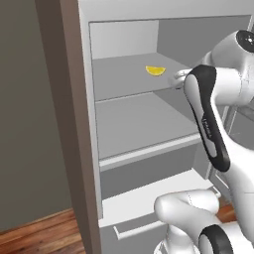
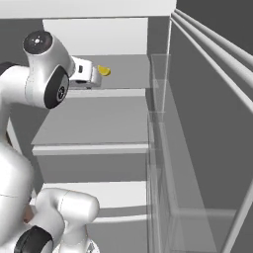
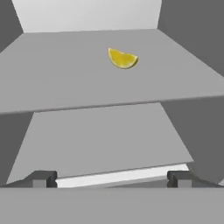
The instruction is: Take the cheese, steak, and lemon wedge from the fridge and place them on the plate on the dining counter to create an appetizer plate.
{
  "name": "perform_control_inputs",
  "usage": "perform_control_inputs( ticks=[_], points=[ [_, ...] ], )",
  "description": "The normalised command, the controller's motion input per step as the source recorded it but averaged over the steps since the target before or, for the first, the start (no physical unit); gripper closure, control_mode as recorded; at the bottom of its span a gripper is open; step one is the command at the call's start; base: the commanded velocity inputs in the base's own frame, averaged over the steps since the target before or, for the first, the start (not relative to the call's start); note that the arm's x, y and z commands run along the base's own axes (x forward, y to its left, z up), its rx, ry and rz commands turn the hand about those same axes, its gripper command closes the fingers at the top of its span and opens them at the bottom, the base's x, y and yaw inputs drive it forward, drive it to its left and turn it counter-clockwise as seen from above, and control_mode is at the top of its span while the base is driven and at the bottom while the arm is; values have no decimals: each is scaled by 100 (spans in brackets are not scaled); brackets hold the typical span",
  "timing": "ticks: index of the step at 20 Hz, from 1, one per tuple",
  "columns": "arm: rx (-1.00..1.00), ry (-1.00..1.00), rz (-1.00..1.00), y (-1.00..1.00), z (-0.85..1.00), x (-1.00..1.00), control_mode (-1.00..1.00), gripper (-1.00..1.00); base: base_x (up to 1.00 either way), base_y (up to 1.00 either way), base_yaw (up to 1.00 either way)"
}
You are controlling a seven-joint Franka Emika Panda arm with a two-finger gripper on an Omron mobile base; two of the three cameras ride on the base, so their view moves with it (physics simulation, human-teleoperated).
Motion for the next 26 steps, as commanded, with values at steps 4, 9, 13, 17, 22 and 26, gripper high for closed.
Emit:
perform_control_inputs(
  ticks=[4, 9, 13, 17, 22, 26],
  points=[
    [0, -2, 5, -3, -3, 33, -100, -100, 0, 0, 0],
    [0, 0, 12, -10, -9, 44, -100, -100, 0, 0, 0],
    [0, 0, 18, 0, -6, 73, -100, -100, 0, 0, 0],
    [0, 0, 13, 0, 0, 81, -100, -100, 0, 0, 0],
    [0, 0, 7, 0, 0, 76, -100, -100, 0, 0, 0],
    [0, 0, 0, 0, 0, 63, -100, -100, 0, 0, 0]
  ],
)
